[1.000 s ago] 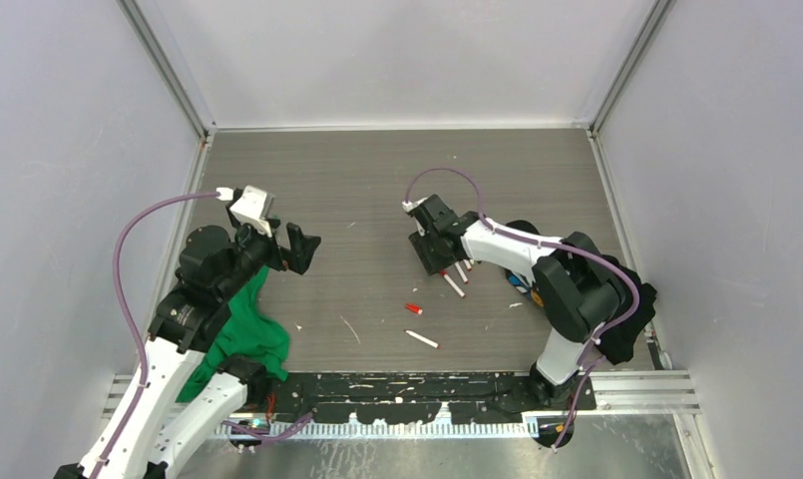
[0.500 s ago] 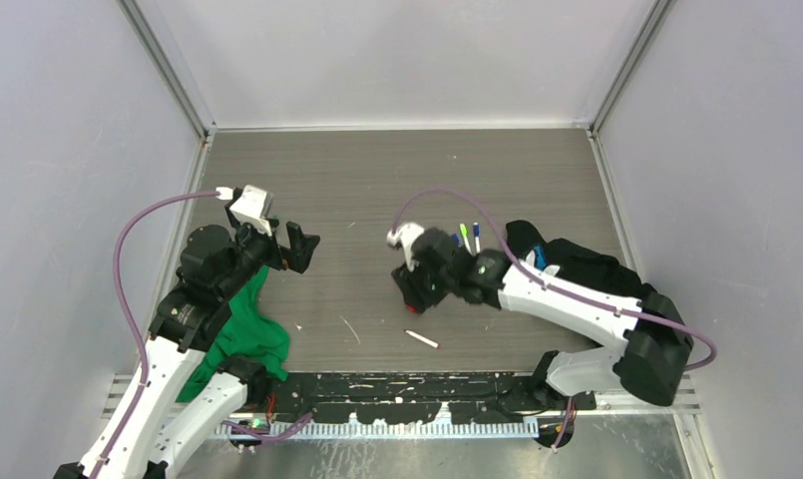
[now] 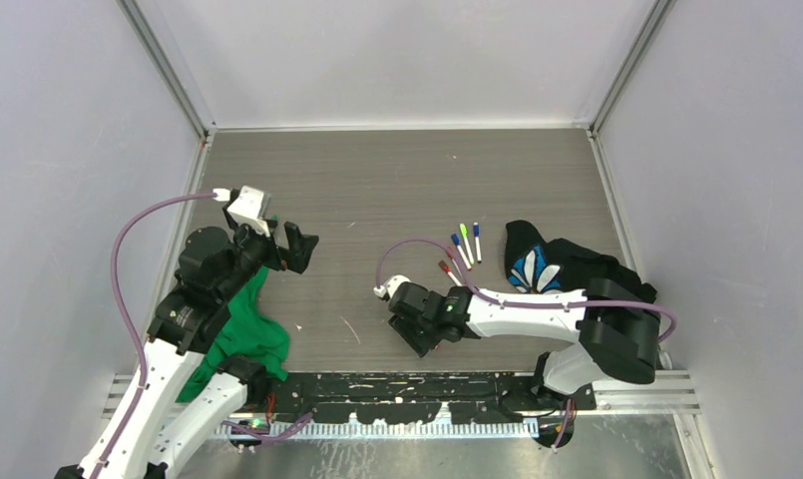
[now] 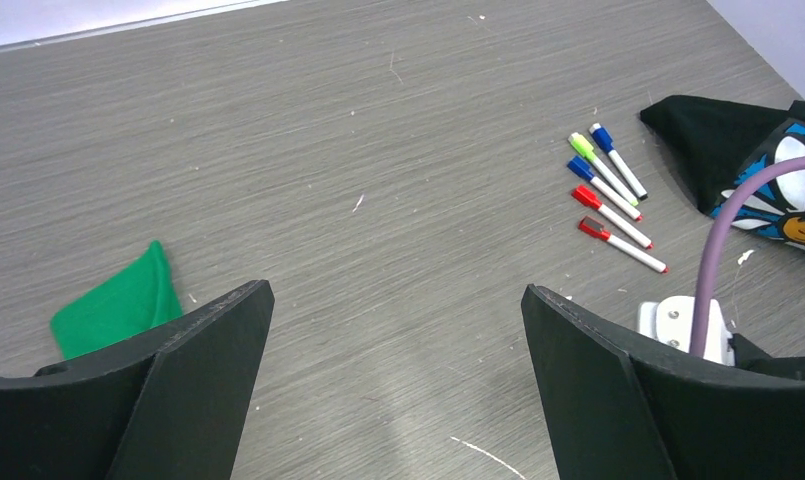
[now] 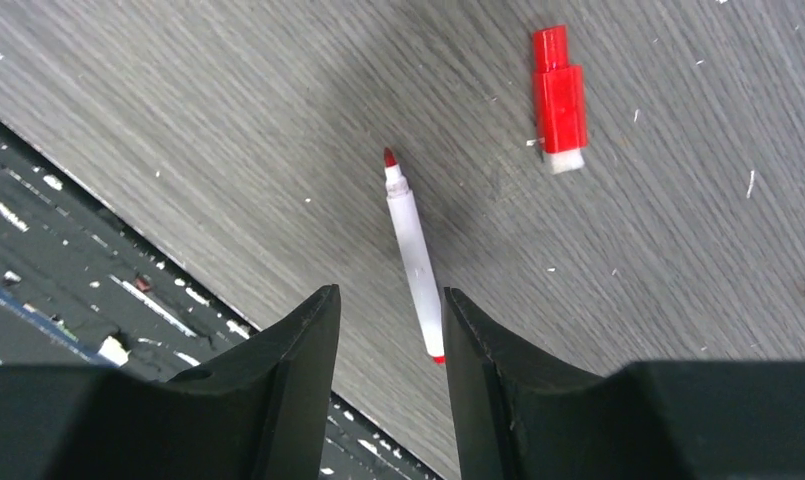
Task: Insert the pens into the pen caps
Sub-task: Pick up the pen from the center of the board.
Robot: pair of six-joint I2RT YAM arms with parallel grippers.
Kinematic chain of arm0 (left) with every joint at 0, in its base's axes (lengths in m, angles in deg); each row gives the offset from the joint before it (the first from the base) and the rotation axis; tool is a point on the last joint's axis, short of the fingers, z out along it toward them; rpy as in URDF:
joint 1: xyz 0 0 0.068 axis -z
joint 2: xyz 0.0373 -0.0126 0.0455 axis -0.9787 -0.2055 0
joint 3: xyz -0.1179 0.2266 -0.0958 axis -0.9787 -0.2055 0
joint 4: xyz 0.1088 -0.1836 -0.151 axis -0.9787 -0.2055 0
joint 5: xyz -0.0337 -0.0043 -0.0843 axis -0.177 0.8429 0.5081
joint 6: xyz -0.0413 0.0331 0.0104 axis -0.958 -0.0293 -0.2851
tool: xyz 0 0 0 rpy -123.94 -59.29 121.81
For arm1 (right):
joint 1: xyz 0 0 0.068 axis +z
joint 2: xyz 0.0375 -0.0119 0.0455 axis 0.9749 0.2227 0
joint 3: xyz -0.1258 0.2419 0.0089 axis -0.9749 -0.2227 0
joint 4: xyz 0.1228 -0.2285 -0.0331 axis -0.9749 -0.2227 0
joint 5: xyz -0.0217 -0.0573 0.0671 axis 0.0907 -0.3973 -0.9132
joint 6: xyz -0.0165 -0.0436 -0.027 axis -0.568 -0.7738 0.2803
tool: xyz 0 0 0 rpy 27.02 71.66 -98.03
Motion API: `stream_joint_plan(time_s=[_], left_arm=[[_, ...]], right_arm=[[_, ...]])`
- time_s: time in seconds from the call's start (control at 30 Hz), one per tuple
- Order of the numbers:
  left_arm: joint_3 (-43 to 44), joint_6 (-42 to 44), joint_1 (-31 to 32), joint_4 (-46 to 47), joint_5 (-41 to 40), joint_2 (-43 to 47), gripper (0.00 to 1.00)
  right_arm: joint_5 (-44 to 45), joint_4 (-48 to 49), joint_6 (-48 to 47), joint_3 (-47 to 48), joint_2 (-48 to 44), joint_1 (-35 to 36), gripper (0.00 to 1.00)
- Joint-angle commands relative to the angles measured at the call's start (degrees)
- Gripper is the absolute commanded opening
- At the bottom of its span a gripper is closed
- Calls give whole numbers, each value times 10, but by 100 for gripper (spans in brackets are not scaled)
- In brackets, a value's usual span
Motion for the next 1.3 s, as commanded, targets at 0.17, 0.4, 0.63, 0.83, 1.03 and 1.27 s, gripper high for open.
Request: stream_joint_plan(time_s=[0.17, 0.4, 0.63, 0.83, 1.03, 1.27], left_arm=[[2, -11, -2, 23, 8, 0, 98], [3, -3, -1, 20, -4, -5, 98], [-1, -7, -2, 25, -14, 2, 98], [-22, -88, -2, 58, 34, 28, 98], [-81, -296, -2, 138, 173, 62, 96], [-173, -462, -1, 251, 253, 101, 94]], right_arm=[[74, 62, 4, 16, 41, 8, 41], [78, 96, 0, -8, 63, 10, 26], [44, 115, 11, -14, 7, 10, 3], [45, 154, 81, 22, -70, 10, 1], [117, 356, 198, -21, -161, 9, 1], [181, 534, 257, -54, -170, 9, 1]])
